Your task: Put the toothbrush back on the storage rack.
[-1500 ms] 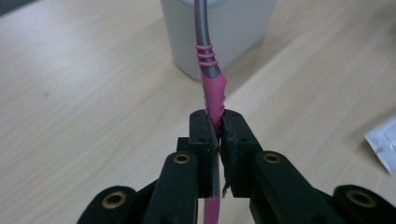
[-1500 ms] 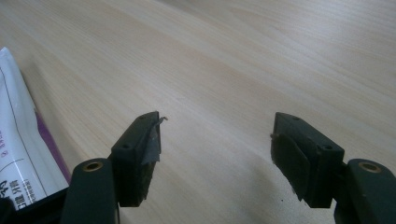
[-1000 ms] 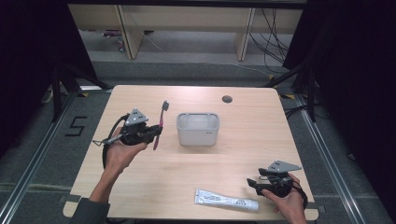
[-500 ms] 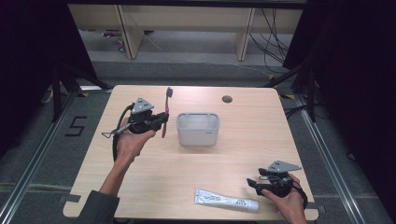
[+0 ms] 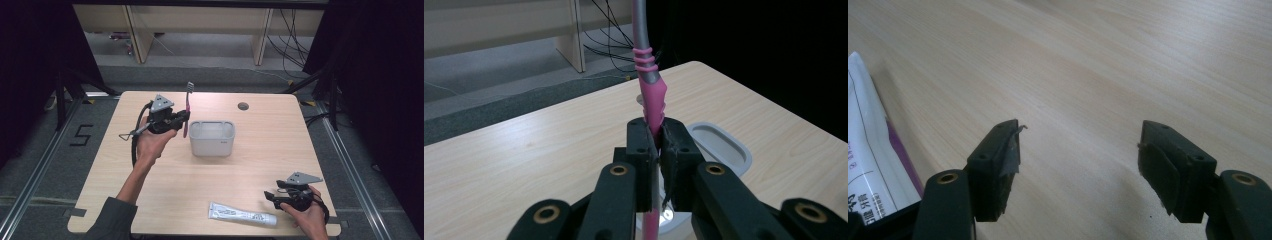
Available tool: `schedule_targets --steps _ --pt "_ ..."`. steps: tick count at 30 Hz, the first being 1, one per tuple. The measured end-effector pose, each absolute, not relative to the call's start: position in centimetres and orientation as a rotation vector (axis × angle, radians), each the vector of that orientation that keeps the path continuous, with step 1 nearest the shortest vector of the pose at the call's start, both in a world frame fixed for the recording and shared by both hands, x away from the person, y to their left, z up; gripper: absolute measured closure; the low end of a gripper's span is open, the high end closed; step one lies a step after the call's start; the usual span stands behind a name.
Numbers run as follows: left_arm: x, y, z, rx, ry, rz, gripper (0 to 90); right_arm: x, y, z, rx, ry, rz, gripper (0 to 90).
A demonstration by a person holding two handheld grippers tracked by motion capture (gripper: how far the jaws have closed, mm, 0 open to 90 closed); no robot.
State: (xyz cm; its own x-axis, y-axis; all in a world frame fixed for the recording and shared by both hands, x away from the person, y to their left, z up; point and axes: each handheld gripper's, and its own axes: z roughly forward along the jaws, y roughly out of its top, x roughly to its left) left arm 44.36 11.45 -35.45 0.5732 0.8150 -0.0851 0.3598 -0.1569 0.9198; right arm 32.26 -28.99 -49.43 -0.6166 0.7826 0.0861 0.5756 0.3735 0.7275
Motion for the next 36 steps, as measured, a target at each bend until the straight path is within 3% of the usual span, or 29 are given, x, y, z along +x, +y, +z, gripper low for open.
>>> schedule_targets --steps 36 --pt "48.1 8.7 -39.0 1.753 1.068 0.537 82.5 32.3 -28.9 -49.6 1.206 2.385 1.093 34.1"
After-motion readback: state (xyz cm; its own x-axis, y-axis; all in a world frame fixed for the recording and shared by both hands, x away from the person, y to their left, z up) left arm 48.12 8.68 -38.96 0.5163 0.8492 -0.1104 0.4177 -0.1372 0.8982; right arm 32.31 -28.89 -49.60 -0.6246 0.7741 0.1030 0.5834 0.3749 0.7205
